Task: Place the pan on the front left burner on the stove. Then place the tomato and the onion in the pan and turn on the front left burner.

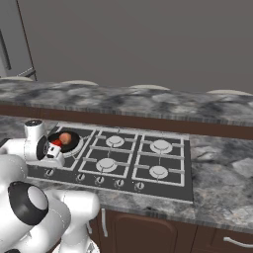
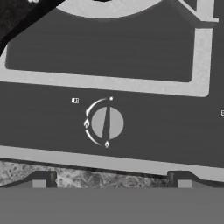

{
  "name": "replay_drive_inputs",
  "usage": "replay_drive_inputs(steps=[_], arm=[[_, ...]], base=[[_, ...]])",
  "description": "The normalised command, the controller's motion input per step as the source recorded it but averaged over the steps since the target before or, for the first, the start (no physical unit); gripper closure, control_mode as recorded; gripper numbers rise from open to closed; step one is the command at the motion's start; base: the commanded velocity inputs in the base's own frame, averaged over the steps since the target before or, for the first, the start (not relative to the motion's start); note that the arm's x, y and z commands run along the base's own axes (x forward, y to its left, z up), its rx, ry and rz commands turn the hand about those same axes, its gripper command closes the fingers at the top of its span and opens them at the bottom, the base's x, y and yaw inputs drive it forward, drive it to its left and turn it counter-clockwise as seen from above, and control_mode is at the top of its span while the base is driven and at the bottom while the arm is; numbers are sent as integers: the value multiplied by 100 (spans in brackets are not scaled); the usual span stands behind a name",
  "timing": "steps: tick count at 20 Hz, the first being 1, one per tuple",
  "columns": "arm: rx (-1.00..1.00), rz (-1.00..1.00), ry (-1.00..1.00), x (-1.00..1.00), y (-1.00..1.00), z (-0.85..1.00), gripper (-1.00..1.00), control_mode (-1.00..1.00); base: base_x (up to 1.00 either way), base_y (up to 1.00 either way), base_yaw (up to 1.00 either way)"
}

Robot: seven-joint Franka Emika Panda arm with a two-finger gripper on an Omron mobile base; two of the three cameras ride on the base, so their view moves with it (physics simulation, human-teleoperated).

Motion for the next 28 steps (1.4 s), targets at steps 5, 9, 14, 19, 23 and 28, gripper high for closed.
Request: replay_drive_inputs(steps=[5,9,14,19,23,28], arm=[[0,0,0,2,0,-13,-100,-100],[0,0,0,7,1,-15,-100,-100],[0,0,0,5,1,-12,-100,-100],[0,0,0,8,5,-8,-100,-100],[0,0,0,15,6,-8,-100,-100],[0,0,0,8,3,-10,-100,-100]], base=[[0,0,0],[0,0,0],[0,0,0],[0,0,0],[0,0,0],[0,0,0]])
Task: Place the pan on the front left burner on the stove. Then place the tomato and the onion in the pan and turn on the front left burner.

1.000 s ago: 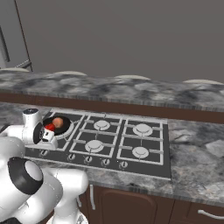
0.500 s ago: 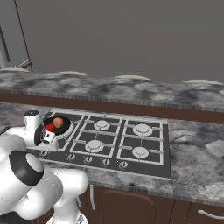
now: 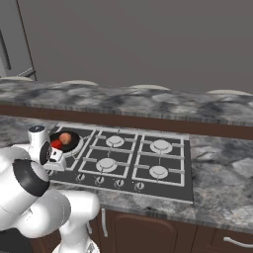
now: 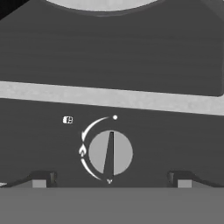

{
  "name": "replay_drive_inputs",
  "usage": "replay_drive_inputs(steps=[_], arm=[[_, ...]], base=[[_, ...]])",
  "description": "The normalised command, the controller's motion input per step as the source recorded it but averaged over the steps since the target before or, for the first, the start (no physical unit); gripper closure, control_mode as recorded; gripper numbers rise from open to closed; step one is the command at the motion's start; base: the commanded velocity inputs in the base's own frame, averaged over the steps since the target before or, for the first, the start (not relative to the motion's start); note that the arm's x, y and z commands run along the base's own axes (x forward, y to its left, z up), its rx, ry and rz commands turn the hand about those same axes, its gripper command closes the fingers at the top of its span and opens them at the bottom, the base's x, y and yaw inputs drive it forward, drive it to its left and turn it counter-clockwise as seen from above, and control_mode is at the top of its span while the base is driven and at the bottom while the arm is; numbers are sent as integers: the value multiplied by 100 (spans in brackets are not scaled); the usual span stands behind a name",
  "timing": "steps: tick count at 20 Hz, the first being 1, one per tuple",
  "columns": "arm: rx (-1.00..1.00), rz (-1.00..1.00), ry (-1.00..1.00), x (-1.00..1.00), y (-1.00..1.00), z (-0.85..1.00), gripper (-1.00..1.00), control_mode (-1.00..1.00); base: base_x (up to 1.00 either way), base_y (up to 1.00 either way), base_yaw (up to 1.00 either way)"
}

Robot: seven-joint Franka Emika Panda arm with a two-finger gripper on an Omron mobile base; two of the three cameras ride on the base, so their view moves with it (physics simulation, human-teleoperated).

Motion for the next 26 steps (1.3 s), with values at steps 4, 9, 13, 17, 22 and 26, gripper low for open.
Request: replay_drive_inputs(steps=[4,9,13,17,22,26], arm=[[0,0,0,6,0,-17,-100,-100],[0,0,0,13,0,-10,-100,-100],[0,0,0,5,2,-7,-100,-100],[0,0,0,0,7,-12,100,-100],[0,0,0,-6,0,-7,100,-100],[0,0,1,-1,0,0,100,-100]], base=[[0,0,0],[0,0,0],[0,0,0],[0,0,0],[0,0,0],[0,0,0]])
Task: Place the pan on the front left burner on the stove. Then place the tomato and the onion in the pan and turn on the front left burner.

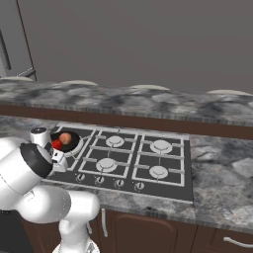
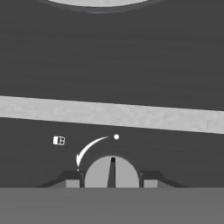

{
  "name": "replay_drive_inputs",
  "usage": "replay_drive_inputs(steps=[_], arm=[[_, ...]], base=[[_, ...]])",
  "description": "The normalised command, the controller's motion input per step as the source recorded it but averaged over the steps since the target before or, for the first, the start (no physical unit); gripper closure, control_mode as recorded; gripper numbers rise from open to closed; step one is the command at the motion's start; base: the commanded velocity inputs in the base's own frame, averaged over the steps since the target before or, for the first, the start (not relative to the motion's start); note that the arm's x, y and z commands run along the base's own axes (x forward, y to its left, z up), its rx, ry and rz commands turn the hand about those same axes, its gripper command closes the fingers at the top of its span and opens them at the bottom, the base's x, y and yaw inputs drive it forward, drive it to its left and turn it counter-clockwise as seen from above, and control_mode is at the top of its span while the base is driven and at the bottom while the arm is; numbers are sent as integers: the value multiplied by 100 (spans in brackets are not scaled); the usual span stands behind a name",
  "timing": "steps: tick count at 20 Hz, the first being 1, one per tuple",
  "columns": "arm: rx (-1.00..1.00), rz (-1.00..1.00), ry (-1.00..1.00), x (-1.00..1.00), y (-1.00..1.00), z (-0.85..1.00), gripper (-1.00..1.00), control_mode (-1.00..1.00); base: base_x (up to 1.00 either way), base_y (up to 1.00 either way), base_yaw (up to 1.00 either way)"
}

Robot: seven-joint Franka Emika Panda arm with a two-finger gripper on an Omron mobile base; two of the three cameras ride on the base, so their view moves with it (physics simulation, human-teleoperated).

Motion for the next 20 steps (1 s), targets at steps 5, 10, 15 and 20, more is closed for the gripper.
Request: replay_drive_inputs(steps=[5,10,15,20], arm=[[0,10,0,0,0,0,100,-100],[0,27,0,4,0,0,100,-100],[0,33,0,15,0,0,100,-100],[0,37,0,15,0,0,100,-100]], base=[[0,0,0],[0,0,0],[0,0,0],[0,0,0]])
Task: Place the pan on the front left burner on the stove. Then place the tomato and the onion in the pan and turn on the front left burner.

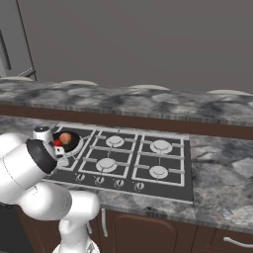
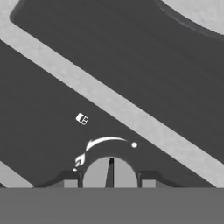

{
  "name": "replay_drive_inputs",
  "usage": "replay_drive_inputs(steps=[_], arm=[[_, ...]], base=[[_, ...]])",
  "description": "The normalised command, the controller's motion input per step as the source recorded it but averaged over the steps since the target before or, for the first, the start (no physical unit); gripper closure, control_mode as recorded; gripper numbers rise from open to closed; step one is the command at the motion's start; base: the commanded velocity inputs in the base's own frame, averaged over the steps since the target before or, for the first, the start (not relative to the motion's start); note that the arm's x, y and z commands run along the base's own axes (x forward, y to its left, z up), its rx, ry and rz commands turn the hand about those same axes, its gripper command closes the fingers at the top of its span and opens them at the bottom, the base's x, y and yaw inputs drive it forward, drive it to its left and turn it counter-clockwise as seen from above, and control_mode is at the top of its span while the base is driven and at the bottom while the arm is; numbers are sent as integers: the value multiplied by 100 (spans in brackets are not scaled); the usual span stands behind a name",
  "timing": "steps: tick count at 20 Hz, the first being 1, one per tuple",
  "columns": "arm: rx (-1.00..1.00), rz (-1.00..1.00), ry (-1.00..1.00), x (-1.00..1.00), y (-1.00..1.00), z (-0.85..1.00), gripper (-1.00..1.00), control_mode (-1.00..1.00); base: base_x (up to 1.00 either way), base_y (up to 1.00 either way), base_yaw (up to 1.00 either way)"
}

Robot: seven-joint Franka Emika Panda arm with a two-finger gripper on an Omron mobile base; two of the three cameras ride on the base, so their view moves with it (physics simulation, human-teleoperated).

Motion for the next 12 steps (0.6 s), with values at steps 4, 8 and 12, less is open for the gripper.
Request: replay_drive_inputs(steps=[4,8,12], arm=[[0,39,0,6,0,-1,100,-100],[0,38,0,1,0,-4,100,-100],[0,33,0,0,0,-8,100,-100]], base=[[0,0,0],[0,0,0],[0,0,0]])
